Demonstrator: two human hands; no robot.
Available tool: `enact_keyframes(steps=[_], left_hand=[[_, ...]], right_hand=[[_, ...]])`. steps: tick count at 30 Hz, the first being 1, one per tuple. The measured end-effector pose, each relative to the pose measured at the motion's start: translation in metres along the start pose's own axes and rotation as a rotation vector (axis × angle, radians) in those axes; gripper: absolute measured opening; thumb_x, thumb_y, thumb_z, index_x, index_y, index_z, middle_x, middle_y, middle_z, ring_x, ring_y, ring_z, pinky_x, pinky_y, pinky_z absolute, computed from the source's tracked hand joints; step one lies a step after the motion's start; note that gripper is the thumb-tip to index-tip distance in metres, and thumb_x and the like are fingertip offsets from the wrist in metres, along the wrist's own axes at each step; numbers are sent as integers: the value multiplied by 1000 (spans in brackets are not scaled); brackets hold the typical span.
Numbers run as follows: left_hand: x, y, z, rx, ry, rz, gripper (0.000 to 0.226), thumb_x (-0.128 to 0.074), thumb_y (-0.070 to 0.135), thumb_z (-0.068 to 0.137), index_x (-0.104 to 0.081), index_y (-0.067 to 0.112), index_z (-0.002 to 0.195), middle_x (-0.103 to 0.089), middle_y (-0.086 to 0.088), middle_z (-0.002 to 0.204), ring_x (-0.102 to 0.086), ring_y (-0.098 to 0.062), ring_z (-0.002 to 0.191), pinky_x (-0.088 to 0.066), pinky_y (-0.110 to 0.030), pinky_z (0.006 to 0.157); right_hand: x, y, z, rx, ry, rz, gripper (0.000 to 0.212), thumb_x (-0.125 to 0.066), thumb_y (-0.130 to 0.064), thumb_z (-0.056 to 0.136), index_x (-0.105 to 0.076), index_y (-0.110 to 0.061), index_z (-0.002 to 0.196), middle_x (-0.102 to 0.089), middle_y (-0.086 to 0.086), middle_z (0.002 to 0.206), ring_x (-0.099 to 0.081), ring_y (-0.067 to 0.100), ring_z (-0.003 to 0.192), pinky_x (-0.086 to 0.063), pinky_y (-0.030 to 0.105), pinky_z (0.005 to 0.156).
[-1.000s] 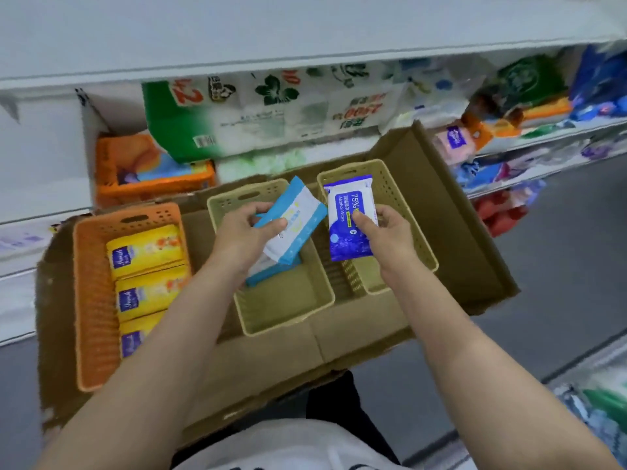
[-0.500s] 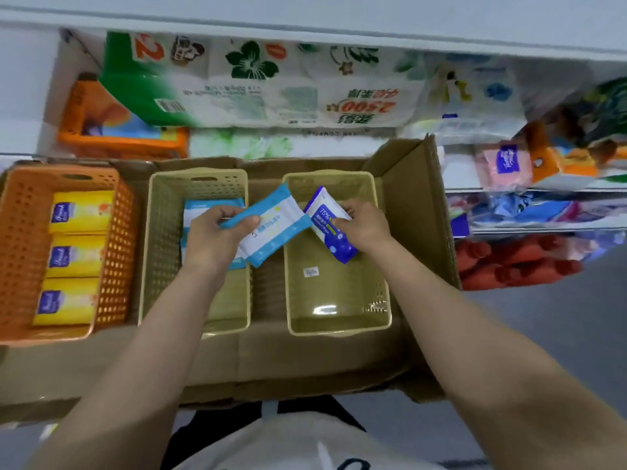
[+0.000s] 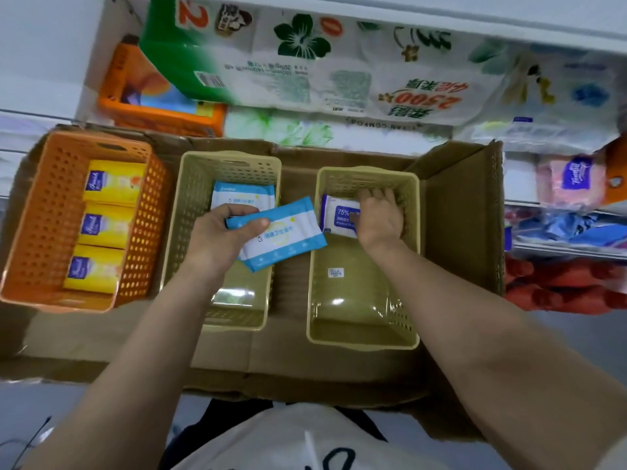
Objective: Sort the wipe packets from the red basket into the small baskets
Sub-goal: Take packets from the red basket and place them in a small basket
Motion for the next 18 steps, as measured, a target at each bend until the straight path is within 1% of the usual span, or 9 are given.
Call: enact_keyframes(steps=[2, 4, 7, 9, 11, 13, 15, 17, 18], left_hand=[[2, -1, 0, 12, -10, -14, 29, -80, 16, 77, -68, 16, 104, -70, -2, 105, -71, -16, 89, -60, -32, 75], [4, -1, 0, 19, -15, -4, 29, -80, 15, 78, -68, 16, 104, -69, -1, 106, -71, -15, 90, -60, -32, 75], [8, 0, 1, 28, -33, -10, 29, -81, 16, 77, -68, 17, 103, -70, -1, 105, -72, -14, 87, -61, -30, 73], [11, 2, 2, 27, -59, -18, 30, -82, 17, 76, -68, 16, 102, -72, -3, 104, -73, -15, 86, -61, -30, 72], [15, 4, 3, 34, -94, -19, 32, -82, 17, 75, -67, 14, 102, -73, -4, 102, -74, -15, 84, -61, -32, 73], [20, 5, 5, 48, -126, -21, 33, -83, 17, 74, -67, 12, 103, -73, -4, 101, -74, -15, 83, -61, -33, 73], [28, 7, 7, 36, -148, -8, 33, -83, 18, 75, -67, 11, 103, -74, -4, 100, -74, -16, 83, -61, -35, 73], [38, 10, 9, -2, -184, -27, 33, -82, 16, 75, -68, 9, 104, -75, -6, 99, -74, -20, 86, -60, -38, 77], [43, 11, 9, -28, -207, -37, 31, -81, 15, 76, -69, 8, 103, -75, -8, 98, -74, -22, 86, -60, -39, 78]], right_hand=[[-4, 0, -6, -21, 66, 9, 47, -67, -12, 87, -51, -16, 131, -51, 13, 134, -42, 30, 126, -46, 42, 98], [-10, 2, -9, -13, 63, 71, 48, -64, -9, 89, -52, -15, 135, -49, 14, 136, -42, 30, 128, -43, 42, 104], [-18, 7, -12, 17, -65, 190, 46, -59, -18, 95, -52, -20, 140, -49, 11, 139, -42, 30, 132, -36, 41, 112], [-7, 4, -15, -5, -79, 290, 39, -57, -27, 97, -57, -18, 136, -54, 13, 135, -48, 32, 127, -41, 41, 107], [23, -8, -21, -68, 78, 455, 35, -56, -30, 97, -62, -15, 128, -62, 10, 126, -58, 28, 118, -49, 39, 99], [61, -34, -36, -40, 210, 703, 30, -59, -31, 96, -64, -16, 122, -67, -2, 112, -63, 10, 103, -53, 28, 91], [90, -76, -59, 83, 41, 914, 33, -65, -31, 93, -63, -19, 123, -66, -12, 107, -60, -3, 97, -49, 15, 86], [93, -117, -79, 232, -243, 788, 44, -71, -35, 88, -60, -23, 130, -65, -10, 118, -60, 1, 107, -47, 19, 93], [88, -132, -86, 278, -326, 680, 47, -72, -38, 87, -60, -24, 130, -65, -7, 122, -59, 5, 111, -47, 23, 95]])
Point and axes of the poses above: each hand's wrist, its own z-axis towards the middle knuckle, its own x-axis out of the back of the hand, y = z × x, the point moved 4 cm from there along z, towards the middle knuckle
